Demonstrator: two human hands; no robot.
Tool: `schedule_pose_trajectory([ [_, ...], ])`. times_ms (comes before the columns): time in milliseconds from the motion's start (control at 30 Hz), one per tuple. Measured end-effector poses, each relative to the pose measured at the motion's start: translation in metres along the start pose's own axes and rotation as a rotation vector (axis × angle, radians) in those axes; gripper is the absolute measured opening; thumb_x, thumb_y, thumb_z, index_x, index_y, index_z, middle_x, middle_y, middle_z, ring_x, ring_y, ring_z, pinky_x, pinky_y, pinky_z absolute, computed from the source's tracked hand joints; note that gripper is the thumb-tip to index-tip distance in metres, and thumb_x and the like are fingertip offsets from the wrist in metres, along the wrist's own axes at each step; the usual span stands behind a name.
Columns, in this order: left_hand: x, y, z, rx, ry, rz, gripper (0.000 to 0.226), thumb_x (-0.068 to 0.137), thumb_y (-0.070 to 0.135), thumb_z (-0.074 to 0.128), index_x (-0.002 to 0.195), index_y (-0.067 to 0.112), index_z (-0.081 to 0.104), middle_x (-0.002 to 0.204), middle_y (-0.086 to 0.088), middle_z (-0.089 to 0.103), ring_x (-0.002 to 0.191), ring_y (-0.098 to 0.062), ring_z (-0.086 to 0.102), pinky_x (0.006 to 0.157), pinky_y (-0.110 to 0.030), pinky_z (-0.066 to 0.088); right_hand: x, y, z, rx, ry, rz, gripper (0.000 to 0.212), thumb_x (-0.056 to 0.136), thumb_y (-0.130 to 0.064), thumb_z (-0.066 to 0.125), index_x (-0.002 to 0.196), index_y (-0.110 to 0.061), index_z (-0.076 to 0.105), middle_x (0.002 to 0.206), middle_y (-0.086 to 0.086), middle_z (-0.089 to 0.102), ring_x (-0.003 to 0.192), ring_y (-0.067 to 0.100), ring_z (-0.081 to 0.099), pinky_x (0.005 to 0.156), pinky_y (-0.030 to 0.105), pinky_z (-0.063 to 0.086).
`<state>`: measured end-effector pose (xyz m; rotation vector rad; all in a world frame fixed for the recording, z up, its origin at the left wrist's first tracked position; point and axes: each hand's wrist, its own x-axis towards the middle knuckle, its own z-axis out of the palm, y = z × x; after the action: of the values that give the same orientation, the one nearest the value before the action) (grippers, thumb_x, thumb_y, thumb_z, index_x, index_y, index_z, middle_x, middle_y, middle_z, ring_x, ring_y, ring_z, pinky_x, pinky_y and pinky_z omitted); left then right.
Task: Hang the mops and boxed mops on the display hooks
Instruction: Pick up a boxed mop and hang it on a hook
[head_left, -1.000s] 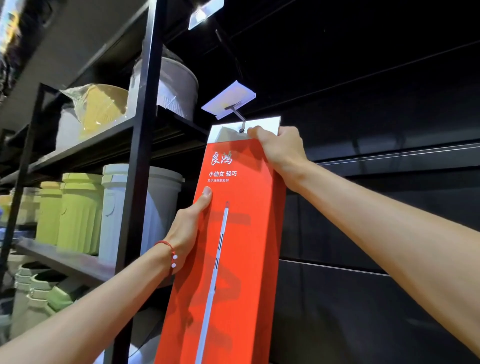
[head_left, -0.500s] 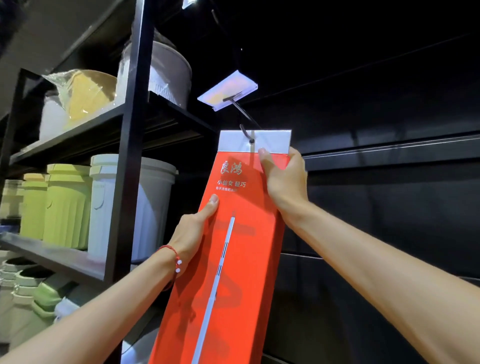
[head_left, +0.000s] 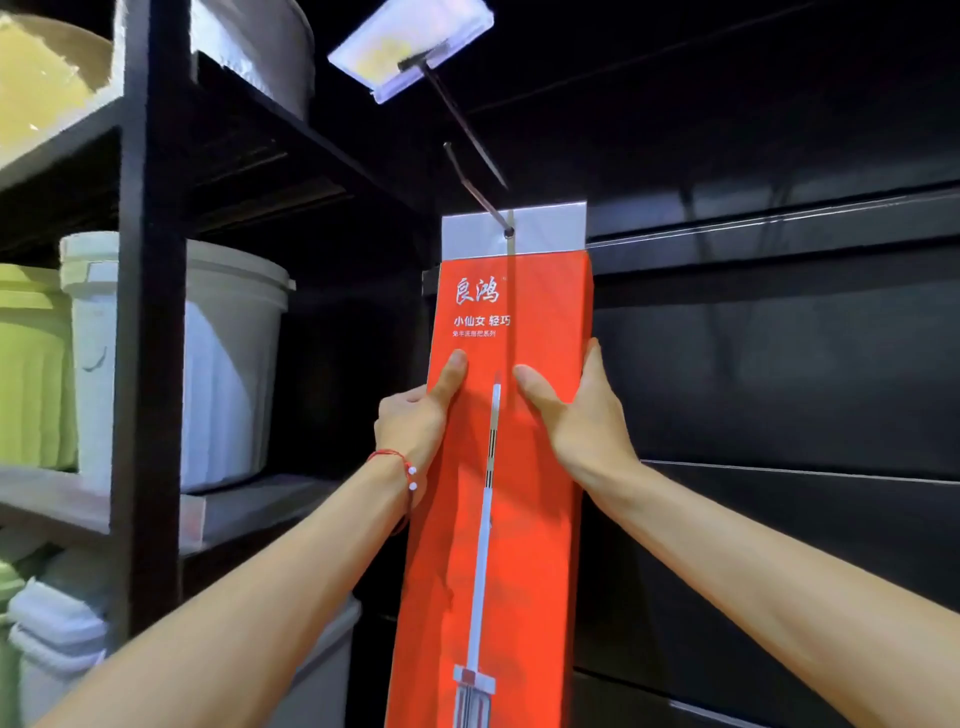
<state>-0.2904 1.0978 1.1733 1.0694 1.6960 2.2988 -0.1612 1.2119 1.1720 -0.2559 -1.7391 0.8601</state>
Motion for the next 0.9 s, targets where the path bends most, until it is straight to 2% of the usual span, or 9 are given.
schedule_pose_trajectory([
  [133,0.024,-0.018,0.022,0.064,0.034,0.000,0.070,0.060,0.088,0.070,0.076,0.020,0.082,0.081,-0.001,0.081,0.081,-0.026,0.079,0.086,-0.044,0.064,0.016,0.015,-0.017,-0.101,-0.033,0.025,0.110,0.066,-0.077,0.072,0.156,-0.030,0.031,0.147,-0.003,0.057,0.129,0.021,0.060,0.110,0.047,0.050],
  [233,0.039,-0.034,0.035,0.064,-0.044,0.033,0.064,0.080,0.073,0.070,0.088,0.010,0.080,0.092,-0.011,0.081,0.085,-0.029,0.079,0.081,-0.042,0.066,0.030,0.024,-0.027,-0.202,0.023,0.005,0.112,0.059,-0.080,0.074,0.152,-0.026,0.043,0.137,-0.003,0.065,0.124,0.021,0.064,0.104,0.046,0.055],
  [300,0.045,-0.045,0.042,0.036,-0.132,0.069,0.046,0.093,0.056,0.067,0.104,0.013,0.078,0.100,-0.012,0.081,0.089,-0.026,0.079,0.081,-0.039,0.065,0.036,0.032,-0.034,-0.260,0.047,-0.017,0.092,0.065,-0.076,0.077,0.141,-0.027,0.056,0.125,-0.006,0.071,0.116,0.020,0.068,0.098,0.045,0.058],
  [367,0.052,-0.054,0.046,0.037,-0.214,0.078,0.040,0.096,0.049,0.065,0.117,0.016,0.074,0.105,-0.010,0.081,0.097,-0.028,0.078,0.087,-0.041,0.064,0.042,0.041,-0.040,-0.272,0.057,-0.043,0.066,0.075,-0.066,0.079,0.128,-0.030,0.063,0.114,-0.010,0.075,0.106,0.017,0.072,0.093,0.044,0.060],
  [400,0.058,-0.058,0.047,0.030,-0.256,0.069,0.040,0.097,0.047,0.065,0.122,0.016,0.072,0.108,-0.010,0.080,0.100,-0.029,0.077,0.088,-0.043,0.063,0.045,0.045,-0.041,-0.266,0.060,-0.054,0.061,0.077,-0.063,0.079,0.126,-0.030,0.064,0.111,-0.010,0.076,0.103,0.016,0.072,0.092,0.043,0.060],
  [533,0.075,-0.070,0.053,0.006,-0.412,0.028,0.038,0.100,0.036,0.066,0.132,0.015,0.065,0.121,-0.013,0.076,0.110,-0.032,0.074,0.097,-0.050,0.059,0.058,0.064,-0.043,-0.255,0.038,-0.087,0.061,0.085,-0.053,0.079,0.136,-0.027,0.059,0.118,-0.010,0.074,0.107,0.014,0.071,0.098,0.043,0.059],
  [667,0.083,-0.078,0.062,-0.075,-0.418,0.022,0.035,0.101,0.026,0.064,0.133,0.012,0.064,0.122,-0.014,0.075,0.110,-0.031,0.074,0.095,-0.046,0.060,0.061,0.080,-0.045,-0.272,0.004,-0.140,0.073,0.089,-0.046,0.078,0.152,-0.026,0.045,0.131,-0.010,0.069,0.118,0.011,0.067,0.105,0.040,0.055],
  [800,0.084,-0.084,0.063,-0.027,-0.348,0.085,0.032,0.099,0.032,0.067,0.129,0.018,0.068,0.119,-0.006,0.077,0.108,-0.025,0.075,0.093,-0.043,0.061,0.062,0.090,-0.042,-0.261,0.002,-0.147,0.083,0.089,-0.055,0.073,0.158,-0.028,0.035,0.143,-0.008,0.061,0.128,0.013,0.062,0.108,0.046,0.053],
  [900,0.076,-0.090,0.066,0.075,-0.188,0.193,0.031,0.096,0.038,0.070,0.124,0.023,0.071,0.114,0.003,0.079,0.100,-0.011,0.076,0.085,-0.031,0.062,0.060,0.098,-0.039,-0.270,0.014,-0.143,0.095,0.083,-0.070,0.065,0.161,-0.030,0.028,0.155,-0.006,0.052,0.138,0.016,0.055,0.111,0.050,0.050],
])
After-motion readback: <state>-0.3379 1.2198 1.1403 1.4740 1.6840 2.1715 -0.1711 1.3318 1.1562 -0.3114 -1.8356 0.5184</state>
